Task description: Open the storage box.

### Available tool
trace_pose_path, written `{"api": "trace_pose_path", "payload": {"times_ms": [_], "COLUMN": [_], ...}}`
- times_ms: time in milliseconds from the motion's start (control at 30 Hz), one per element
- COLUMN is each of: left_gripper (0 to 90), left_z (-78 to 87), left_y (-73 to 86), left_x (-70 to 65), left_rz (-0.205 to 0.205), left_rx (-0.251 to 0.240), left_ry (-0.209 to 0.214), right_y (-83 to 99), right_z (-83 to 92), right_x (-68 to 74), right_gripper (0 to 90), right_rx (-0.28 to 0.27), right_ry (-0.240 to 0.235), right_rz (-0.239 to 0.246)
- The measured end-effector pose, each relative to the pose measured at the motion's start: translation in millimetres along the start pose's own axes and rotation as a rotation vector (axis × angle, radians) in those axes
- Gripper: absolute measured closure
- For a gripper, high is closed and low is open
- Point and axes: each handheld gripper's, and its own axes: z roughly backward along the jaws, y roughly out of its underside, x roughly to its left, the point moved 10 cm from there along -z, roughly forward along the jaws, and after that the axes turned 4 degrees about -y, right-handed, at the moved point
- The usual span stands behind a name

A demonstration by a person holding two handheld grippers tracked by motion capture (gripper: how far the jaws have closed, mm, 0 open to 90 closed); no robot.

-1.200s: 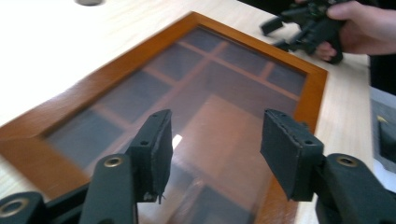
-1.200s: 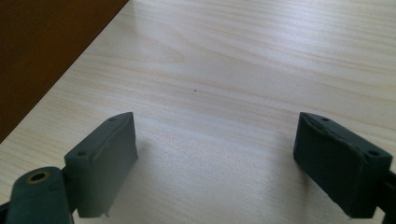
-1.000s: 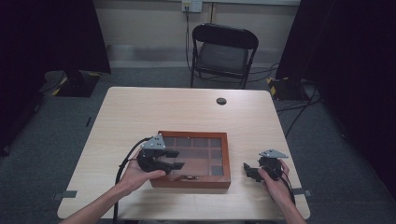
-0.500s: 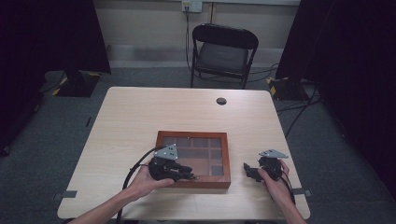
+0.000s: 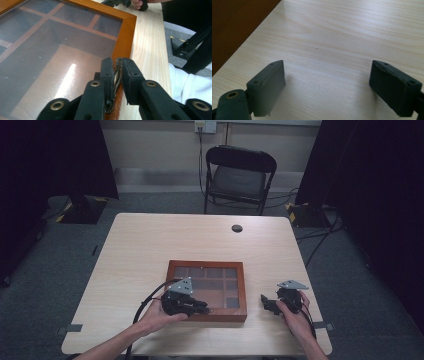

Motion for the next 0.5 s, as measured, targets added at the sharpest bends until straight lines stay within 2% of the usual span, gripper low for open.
{"api": "trace_pose_path", "payload": {"times_ms": [67,200,500], "left_gripper": [80.4,81.0,81.2], "left_z": [-0.3,0.2,-0.3], "left_y": [0.1,0.2,-1.5], "left_x": [-0.7,-0.4,-0.5], "left_rz": [-0.005,-0.015,0.02], "left_rx": [-0.01,0.008,0.025], "left_ry": [-0.003,-0.014,-0.001], "right_y": [0.0,0.0,0.0], "right_z": [0.0,0.0,0.0], "right_x": [0.0,0.0,0.0], "right_gripper": [12.6,12.6,12.6], "right_rx": [0.0,0.0,0.0], "right_ry": [0.0,0.0,-0.001], "right_rz": [0.001,0.001,0.0]}}
